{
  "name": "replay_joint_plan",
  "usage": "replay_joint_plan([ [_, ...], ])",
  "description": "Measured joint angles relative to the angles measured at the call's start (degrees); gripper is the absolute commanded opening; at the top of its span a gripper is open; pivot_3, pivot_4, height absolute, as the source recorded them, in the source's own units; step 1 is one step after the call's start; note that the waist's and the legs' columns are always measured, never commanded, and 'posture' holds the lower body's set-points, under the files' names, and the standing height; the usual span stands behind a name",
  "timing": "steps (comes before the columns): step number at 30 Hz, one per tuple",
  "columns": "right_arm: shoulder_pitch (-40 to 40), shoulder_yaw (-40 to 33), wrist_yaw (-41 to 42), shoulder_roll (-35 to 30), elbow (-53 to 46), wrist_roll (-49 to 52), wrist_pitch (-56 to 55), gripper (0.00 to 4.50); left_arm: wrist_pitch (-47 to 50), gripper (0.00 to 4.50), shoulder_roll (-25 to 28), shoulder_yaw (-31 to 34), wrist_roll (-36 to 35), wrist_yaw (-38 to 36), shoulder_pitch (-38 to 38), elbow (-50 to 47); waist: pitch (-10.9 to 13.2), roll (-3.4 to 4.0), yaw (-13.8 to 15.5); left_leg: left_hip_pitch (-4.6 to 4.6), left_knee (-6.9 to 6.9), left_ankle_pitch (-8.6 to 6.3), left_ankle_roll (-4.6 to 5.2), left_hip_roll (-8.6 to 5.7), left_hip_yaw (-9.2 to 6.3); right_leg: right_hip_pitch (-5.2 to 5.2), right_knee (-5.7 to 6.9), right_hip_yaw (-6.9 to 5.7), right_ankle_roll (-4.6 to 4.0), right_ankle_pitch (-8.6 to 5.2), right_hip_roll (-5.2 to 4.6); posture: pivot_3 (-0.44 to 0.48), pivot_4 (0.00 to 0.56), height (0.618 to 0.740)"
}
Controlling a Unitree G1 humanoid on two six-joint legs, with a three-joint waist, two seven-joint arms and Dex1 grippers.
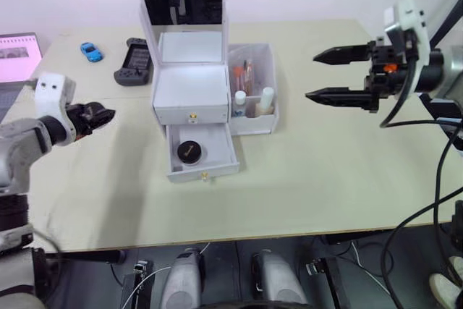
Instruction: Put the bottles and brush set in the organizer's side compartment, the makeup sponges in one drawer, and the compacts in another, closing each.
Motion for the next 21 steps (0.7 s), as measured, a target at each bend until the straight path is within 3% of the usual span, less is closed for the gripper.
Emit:
replay_joint_plan([
  [6, 0.1, 0.2, -0.1, 0.7, -0.2, 0.0, 0.0, 4.5, 6.1, 2.7, 4.0, -0.4, -13.3, -10.9, 0.9, -15.5, 0.0, 0.05, 0.0, 0.03, 0.01, 0.0, 0.0, 0.0, 0.01, 0.01, 0.02, 0.04, -0.01, 0.0, 0.02, 0.0, 0.15, 0.74],
  [10, 0.3, 0.1, -1.5, 2.2, -2.7, 0.8, 0.6, 4.5, 9.7, 2.7, 0.7, -11.1, -18.4, -11.2, -4.5, -25.4, 0.0, 0.06, 0.4, 0.02, 0.11, 0.0, 0.0, -0.05, -0.05, 0.13, -0.01, 0.11, 0.01, 0.0, 0.06, 0.0, 0.15, 0.74],
  [15, 2.8, -1.0, -2.9, 1.2, -4.8, 1.2, 1.4, 4.5, 10.9, 2.7, -5.1, -20.6, -15.6, -5.8, -7.8, -23.9, 0.0, 0.05, 0.2, 0.02, 0.18, 0.01, 0.03, 0.03, -0.13, 0.12, 0.01, 0.24, 0.06, 0.02, 0.29, 0.0, 0.15, 0.74],
  [21, 4.7, -3.9, -4.9, 0.2, -7.3, 2.0, 3.0, 4.5, 8.1, 2.7, -7.0, -27.7, -8.9, -3.8, -10.2, -19.5, 0.0, 0.06, 0.1, 0.03, 0.18, 0.0, 0.03, 0.2, -0.12, 0.05, 0.0, 0.4, 0.04, 0.02, 0.56, 0.0, 0.15, 0.74],
])
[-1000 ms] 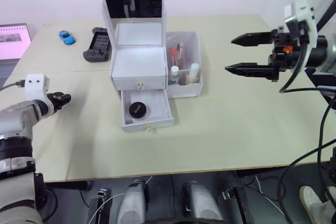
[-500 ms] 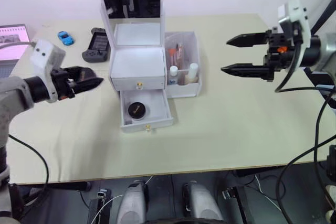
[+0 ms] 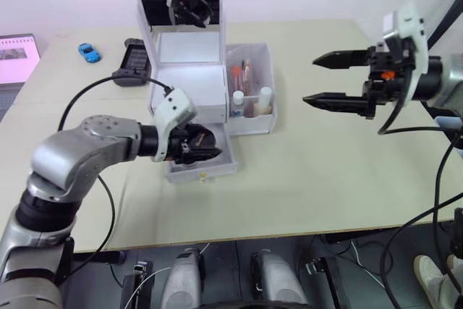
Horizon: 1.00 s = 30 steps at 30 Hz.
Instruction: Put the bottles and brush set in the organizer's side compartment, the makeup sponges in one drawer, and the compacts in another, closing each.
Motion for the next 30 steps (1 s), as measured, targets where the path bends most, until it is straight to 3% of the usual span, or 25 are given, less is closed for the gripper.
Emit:
replay_joint_plan([
  [13, 3.0, -2.6, -2.4, -0.6, -1.6, 1.5, 0.5, 4.5, -3.8, 2.7, -5.7, -6.0, 7.0, -0.2, -0.8, 5.0, 0.0, 0.0, 0.1, 0.0, 0.05, 0.0, 0.0, 0.03, 0.01, 0.0, 0.01, 0.05, -0.01, 0.0, 0.04, 0.0, 0.15, 0.74],
  [16, 3.0, -2.6, -3.3, -0.6, -2.2, 1.8, 0.8, 4.5, -4.2, 4.18, -6.4, -6.3, 8.5, 0.2, -1.2, 5.8, 0.0, 0.01, 0.1, 0.0, 0.05, 0.0, 0.01, 0.04, 0.0, -0.01, 0.01, 0.05, -0.01, 0.0, 0.06, 0.0, 0.15, 0.74],
  [17, 3.0, -2.6, -3.4, -0.6, -2.5, 1.9, 1.0, 4.5, -4.4, 4.43, -6.5, -6.3, 8.9, 0.2, -1.5, 6.1, 0.0, 0.01, 0.1, 0.0, 0.05, 0.0, 0.01, 0.04, 0.0, -0.01, 0.01, 0.06, -0.01, 0.0, 0.06, 0.0, 0.15, 0.74],
  [30, 3.0, -2.4, -4.2, -0.6, -3.7, 3.2, 2.1, 4.5, -1.6, 4.43, -8.1, -4.8, 7.7, 0.0, -2.2, 2.2, 0.0, 0.0, 0.1, 0.0, 0.06, -0.01, 0.01, 0.05, 0.0, 0.0, 0.01, 0.07, -0.01, 0.0, 0.06, 0.0, 0.15, 0.74],
])
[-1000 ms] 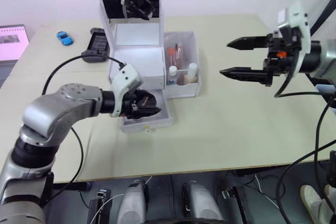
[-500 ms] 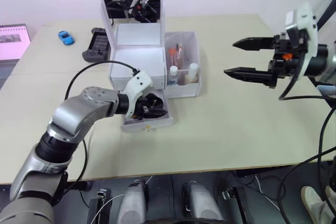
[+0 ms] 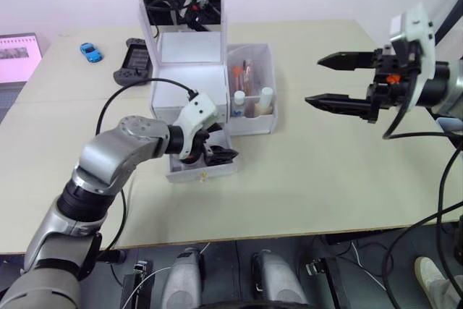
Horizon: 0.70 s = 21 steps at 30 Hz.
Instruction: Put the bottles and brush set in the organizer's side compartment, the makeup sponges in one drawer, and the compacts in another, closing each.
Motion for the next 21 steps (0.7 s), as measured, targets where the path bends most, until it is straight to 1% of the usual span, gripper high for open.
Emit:
replay_joint_plan([
  [3, -0.2, 0.5, 0.8, -0.1, 0.1, 0.3, 0.0, 4.5, 0.4, 4.43, 2.5, 4.3, -3.7, -2.3, 2.6, -4.5, 0.0, 0.01, -0.2, 0.01, -0.02, -0.01, 0.01, 0.02, 0.01, -0.02, 0.0, 0.03, -0.01, 0.0, 0.02, 0.0, 0.15, 0.74],
  [6, -0.8, 1.4, 2.5, -0.3, 0.7, 0.4, -0.6, 4.5, -0.2, 4.43, 5.7, 10.1, -8.1, -5.2, 7.5, -9.5, 0.0, 0.02, -0.3, 0.03, -0.04, -0.02, 0.03, 0.06, 0.01, -0.04, 0.0, 0.05, -0.02, -0.01, 0.06, 0.0, 0.15, 0.74],
  [10, -2.8, 2.6, 5.2, -0.4, 2.6, 0.4, -2.0, 4.5, -0.1, 4.43, 8.6, 17.9, -14.8, -7.6, 13.6, -13.9, 0.0, 0.03, 0.0, 0.03, -0.01, -0.02, 0.03, 0.06, 0.03, -0.01, 0.0, 0.04, -0.03, -0.01, 0.03, 0.0, 0.15, 0.74],
  [11, -3.5, 3.1, 5.9, -0.4, 2.9, 0.3, -2.4, 4.5, 0.5, 4.2, 8.5, 20.0, -17.2, -7.4, 15.1, -14.7, 0.0, 0.03, 0.1, 0.02, 0.01, -0.02, 0.03, 0.06, 0.03, 0.0, 0.0, 0.04, -0.03, -0.01, 0.02, 0.0, 0.15, 0.74],
  [13, -4.1, 4.1, 7.6, -0.4, 3.1, 0.2, -3.2, 4.5, 1.2, 3.57, 7.9, 23.7, -21.7, -6.8, 19.4, -16.7, 0.0, 0.03, 0.0, 0.03, 0.04, -0.03, 0.04, 0.06, 0.03, 0.04, -0.03, 0.05, -0.03, -0.01, 0.01, 0.0, 0.15, 0.74],
  [15, -4.7, 5.6, 8.6, 0.1, 4.3, -0.3, -4.1, 4.5, 0.5, 2.49, 8.0, 25.2, -23.3, -6.3, 24.7, -18.8, 0.0, 0.03, -0.1, 0.03, 0.05, -0.03, 0.04, 0.06, 0.04, 0.03, -0.02, 0.05, -0.04, -0.01, 0.01, 0.0, 0.15, 0.74],
  [17, -6.1, 7.2, 8.9, 1.3, 6.1, -1.5, -5.0, 4.5, -3.0, 1.54, 8.4, 25.6, -21.2, -6.5, 32.3, -20.0, 0.0, 0.08, -0.4, 0.1, 0.03, -0.04, 0.06, 0.06, 0.09, 0.02, -0.01, 0.13, -0.06, -0.01, 0.03, 0.0, 0.15, 0.74],
  [18, -6.6, 7.9, 9.0, 1.6, 7.0, -2.2, -5.5, 4.5, -4.9, 0.89, 8.2, 25.2, -19.3, -6.5, 36.6, -19.6, 0.0, 0.1, -0.5, 0.14, -0.02, -0.06, 0.09, 0.06, 0.14, 0.01, -0.01, 0.18, -0.06, -0.02, 0.03, 0.0, 0.15, 0.74],
  [19, -6.6, 8.4, 9.0, 1.6, 7.8, -2.8, -6.0, 4.5, -6.7, 0.37, 8.1, 24.2, -17.3, -6.4, 39.6, -18.9, 0.0, 0.09, -0.3, 0.14, -0.05, -0.06, 0.09, 0.08, 0.11, -0.01, 0.0, 0.16, -0.09, -0.03, 0.06, 0.0, 0.15, 0.74],
  [20, -6.7, 8.7, 9.0, 1.9, 8.3, -3.2, -6.1, 4.5, -8.8, 0.04, 8.0, 23.2, -15.3, -6.4, 41.3, -18.3, 0.0, 0.08, -0.1, 0.13, -0.04, -0.06, 0.09, 0.09, 0.1, -0.02, 0.0, 0.13, -0.14, -0.04, 0.08, 0.0, 0.15, 0.74],
  [21, -6.8, 9.0, 9.1, 2.6, 8.5, -3.5, -6.2, 4.5, -11.3, 0.04, 7.7, 22.5, -13.2, -6.2, 42.5, -17.8, 0.0, 0.09, 0.2, 0.13, -0.05, -0.06, 0.08, 0.09, 0.1, -0.01, 0.0, 0.11, -0.27, -0.11, 0.06, 0.0, 0.15, 0.74],
])
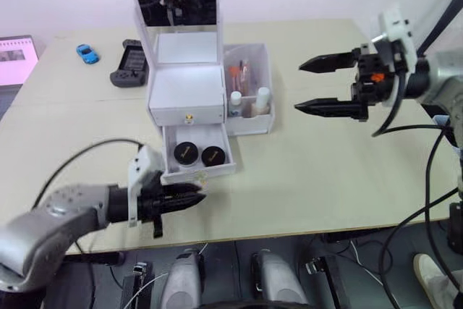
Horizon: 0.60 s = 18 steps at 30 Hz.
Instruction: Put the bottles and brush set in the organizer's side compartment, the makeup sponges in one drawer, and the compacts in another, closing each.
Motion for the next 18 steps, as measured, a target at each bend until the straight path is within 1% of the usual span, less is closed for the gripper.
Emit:
replay_joint_plan([
  [3, -0.1, 0.5, 0.4, 0.3, 0.0, -0.1, 0.0, 4.5, -7.1, 0.04, -1.2, -3.8, 7.0, 1.3, 1.3, 1.9, 0.0, 0.01, 0.6, -0.02, 0.02, 0.0, -0.01, -0.01, 0.09, 0.02, -0.09, 0.05, -0.09, 0.0, -0.05, 0.0, 0.15, 0.74],
  [7, -0.1, 0.5, 0.4, 0.2, -0.2, -0.5, 0.0, 4.5, -13.5, 0.04, -4.4, -8.4, 14.2, 4.2, 1.1, 6.1, 0.0, 0.02, 0.9, -0.03, 0.04, 0.0, -0.01, 0.0, 0.13, 0.01, -0.1, 0.07, -0.11, 0.01, -0.07, 0.0, 0.15, 0.74],
  [13, 0.1, -0.7, -0.2, -0.7, -1.6, -0.5, 0.4, 4.5, -19.7, 0.04, -4.7, -10.9, 22.0, 5.7, -1.6, 12.6, 0.0, 0.02, 0.9, -0.03, 0.03, 0.0, 0.0, 0.0, 0.12, -0.02, -0.08, 0.06, -0.11, 0.02, -0.05, 0.0, 0.15, 0.74],
  [18, 0.4, -1.3, -1.4, -1.4, -2.2, -0.5, 0.4, 4.5, -22.0, 0.04, -6.4, -12.3, 25.0, 6.6, -7.1, 16.5, 0.0, 0.02, 1.0, -0.04, 0.04, 0.0, 0.0, 0.0, 0.13, 0.0, -0.08, 0.06, -0.1, 0.02, -0.06, 0.0, 0.15, 0.74],
])
